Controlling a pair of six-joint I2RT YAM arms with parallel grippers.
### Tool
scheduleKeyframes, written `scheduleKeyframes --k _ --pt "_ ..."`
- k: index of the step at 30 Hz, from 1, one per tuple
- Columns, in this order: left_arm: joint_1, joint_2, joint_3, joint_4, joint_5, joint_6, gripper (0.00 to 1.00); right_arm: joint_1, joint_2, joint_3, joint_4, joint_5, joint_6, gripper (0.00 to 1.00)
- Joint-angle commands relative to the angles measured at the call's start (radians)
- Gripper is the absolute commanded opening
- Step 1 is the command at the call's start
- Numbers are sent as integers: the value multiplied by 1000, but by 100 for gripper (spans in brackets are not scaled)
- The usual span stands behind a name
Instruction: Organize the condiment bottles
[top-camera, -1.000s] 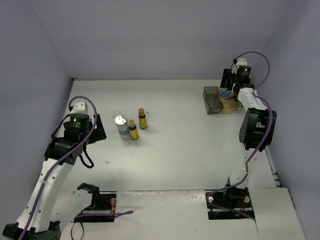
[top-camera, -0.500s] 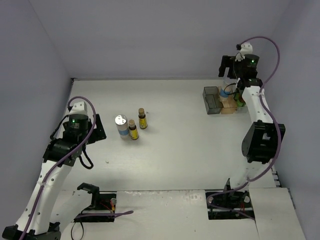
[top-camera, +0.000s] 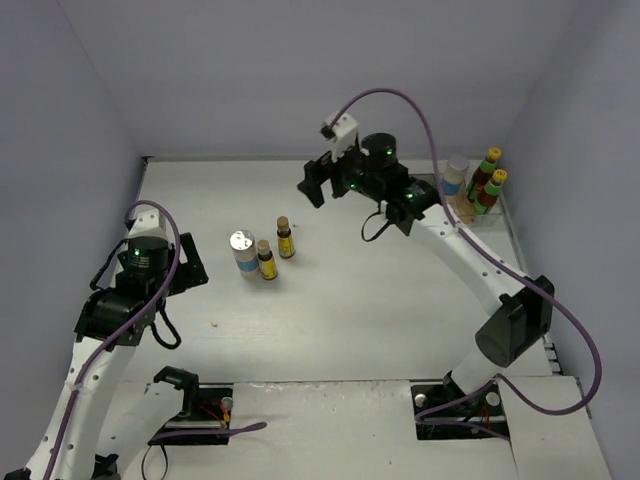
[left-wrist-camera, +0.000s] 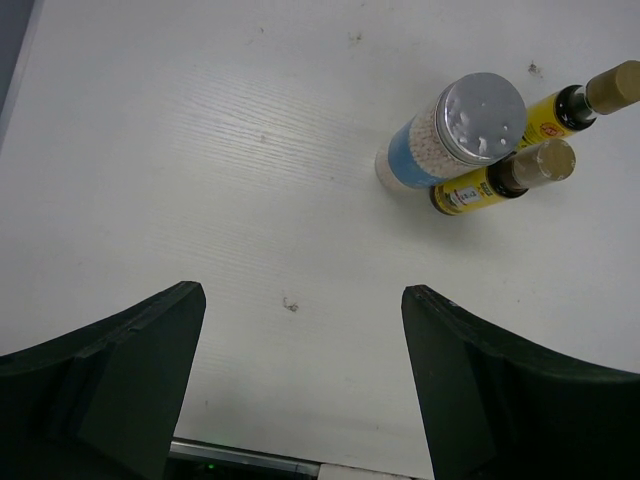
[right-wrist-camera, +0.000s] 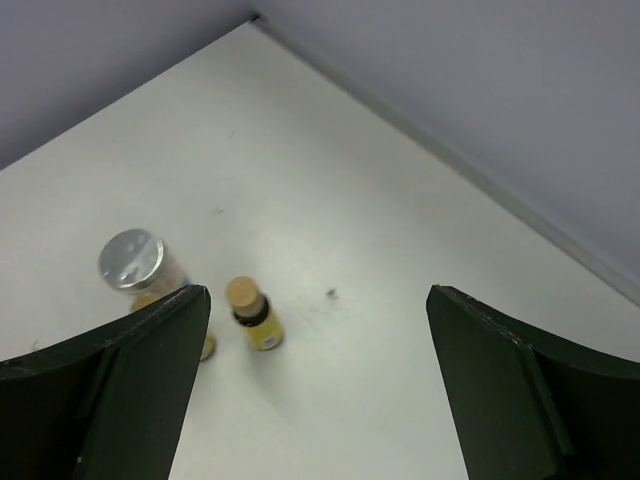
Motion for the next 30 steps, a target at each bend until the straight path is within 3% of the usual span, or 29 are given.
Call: scheduleKeyframes --k 1,9,12,21,30 --pt "0 -15 61 4 1 -17 80 88 61 51 1 -5 0 94" --pt "2 118 85 175 119 9 80 126 -35 -124 53 70 58 94" --pt "2 253 130 228 151 -14 80 123 -119 -213 40 139 68 94" --pt "0 557 303 214 158 -149 81 28 -418 -457 -39 233 134 95" --pt "-17 710 394 167 170 -210 80 -66 -597 -595 -109 245 150 96"
